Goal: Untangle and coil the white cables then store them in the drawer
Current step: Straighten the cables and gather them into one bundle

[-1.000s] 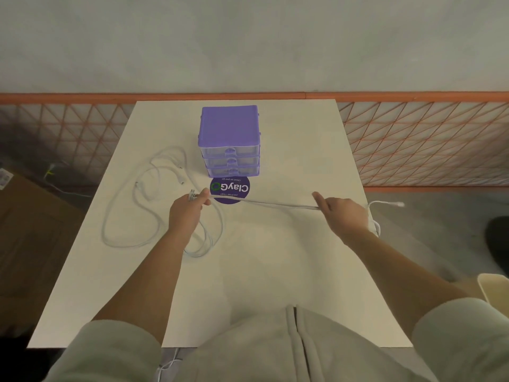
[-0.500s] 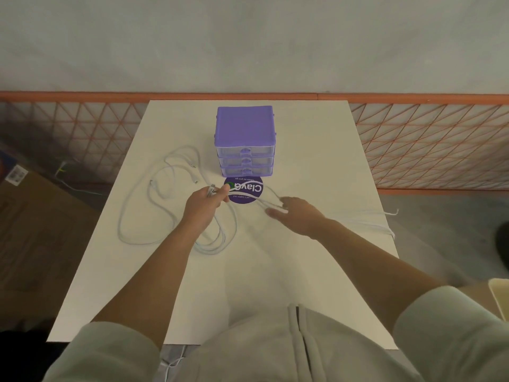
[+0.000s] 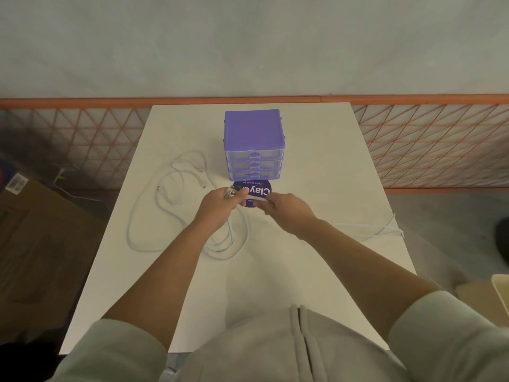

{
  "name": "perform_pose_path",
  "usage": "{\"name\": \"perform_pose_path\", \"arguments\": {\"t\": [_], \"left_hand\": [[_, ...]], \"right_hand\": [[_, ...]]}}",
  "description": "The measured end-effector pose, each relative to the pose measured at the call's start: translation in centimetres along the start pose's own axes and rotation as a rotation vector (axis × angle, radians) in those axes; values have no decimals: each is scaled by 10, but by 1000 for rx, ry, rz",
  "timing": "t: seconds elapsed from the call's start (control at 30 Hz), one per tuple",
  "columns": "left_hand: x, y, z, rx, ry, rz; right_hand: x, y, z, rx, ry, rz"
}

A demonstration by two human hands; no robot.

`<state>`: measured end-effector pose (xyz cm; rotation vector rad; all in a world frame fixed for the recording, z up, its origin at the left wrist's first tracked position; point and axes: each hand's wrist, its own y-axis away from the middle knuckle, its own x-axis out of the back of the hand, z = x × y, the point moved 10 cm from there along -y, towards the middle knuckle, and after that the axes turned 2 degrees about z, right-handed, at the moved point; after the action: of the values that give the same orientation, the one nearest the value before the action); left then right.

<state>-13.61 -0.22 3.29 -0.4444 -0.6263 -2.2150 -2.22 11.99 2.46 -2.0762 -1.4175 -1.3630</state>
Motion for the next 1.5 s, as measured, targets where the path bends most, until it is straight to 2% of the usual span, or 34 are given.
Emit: {"name": "perform_pose_path", "arguments": {"t": [0.1, 0.27, 0.37, 0.43, 0.5, 0.67, 0.83, 1.07, 1.27, 1.4, 1.5], "left_hand": [[5, 0, -10, 55, 90, 1], [-7, 1, -14, 67, 111, -51], [-10, 1, -14, 65, 110, -79], [0, 0, -23, 96, 169, -34], [18, -4, -38, 155, 381, 43], [61, -2, -88, 311, 1213, 259], [86, 6, -117, 328, 1612, 425], [106, 1, -130, 366, 1823, 493], [117, 7, -138, 405, 1736, 606], [115, 1, -133, 328, 1782, 574], [112, -4, -131, 297, 1851, 549]], "right_hand": [[16, 13, 21, -112, 73, 86], [35, 22, 40, -201, 219, 170], [43, 20, 47, -221, 228, 221], [52, 19, 53, -238, 192, 269], [64, 21, 67, -283, 164, 322], [79, 38, 119, -408, 187, 326], [61, 46, 144, -448, 313, 172], [43, 47, 142, -342, 379, 90], [34, 45, 139, -188, 501, 127], [1, 35, 147, -234, 464, -44], [-18, 21, 111, -117, 376, -21]]}}
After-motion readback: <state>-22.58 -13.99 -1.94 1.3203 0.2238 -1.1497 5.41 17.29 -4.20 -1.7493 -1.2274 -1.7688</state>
